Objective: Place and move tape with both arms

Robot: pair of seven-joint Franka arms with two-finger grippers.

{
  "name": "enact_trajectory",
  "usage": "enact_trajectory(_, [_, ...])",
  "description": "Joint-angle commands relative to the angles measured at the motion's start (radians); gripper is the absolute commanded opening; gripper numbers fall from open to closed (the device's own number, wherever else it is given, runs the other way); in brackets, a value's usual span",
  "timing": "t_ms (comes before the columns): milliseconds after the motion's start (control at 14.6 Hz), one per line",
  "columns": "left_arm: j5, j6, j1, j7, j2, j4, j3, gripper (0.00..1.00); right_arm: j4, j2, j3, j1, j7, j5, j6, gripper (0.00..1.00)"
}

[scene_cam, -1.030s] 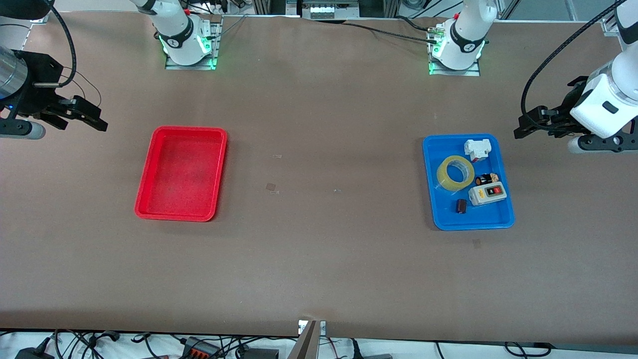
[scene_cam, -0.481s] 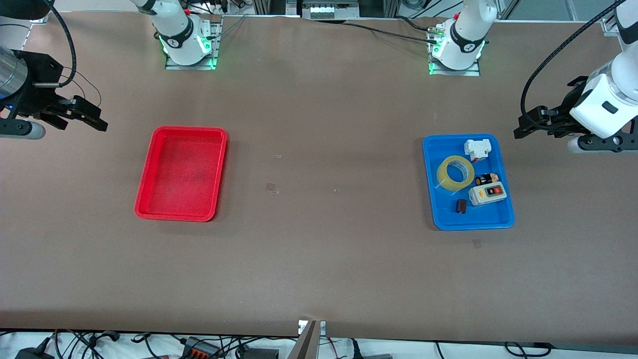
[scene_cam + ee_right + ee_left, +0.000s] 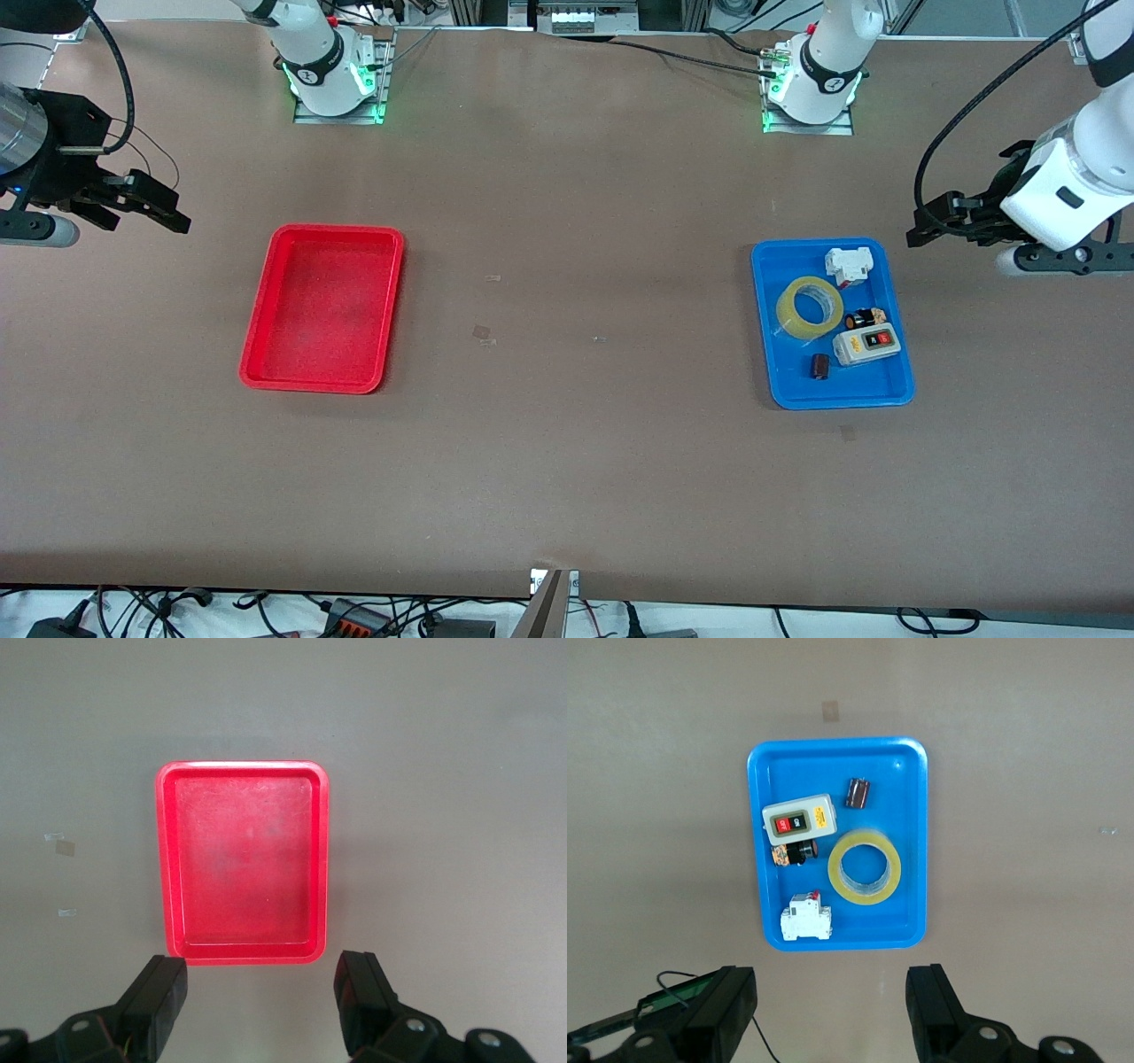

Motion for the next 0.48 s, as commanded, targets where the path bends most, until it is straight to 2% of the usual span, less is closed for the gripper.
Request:
enact_trajectory(0, [0.016,-0.034,0.015,-0.038,0.047,-0.002,-0.004,1.00,0.007,-0.008,0.001,0.000,0.005,0.013,-0.008,0.98])
enact_trajectory(206, [0.016,0.024,0.023,-0.042,0.108,-0.034,-0.002,1.00,0.006,-0.008,0.001,0.000,0.005,0.013,-0.010,0.98])
enact_trajectory(412, [0.017,0.191,0.027,-0.044,0.102,-0.167,-0.004,1.00,0.004,-0.010,0.001,0.000,0.006,0.013,-0.011,0.98])
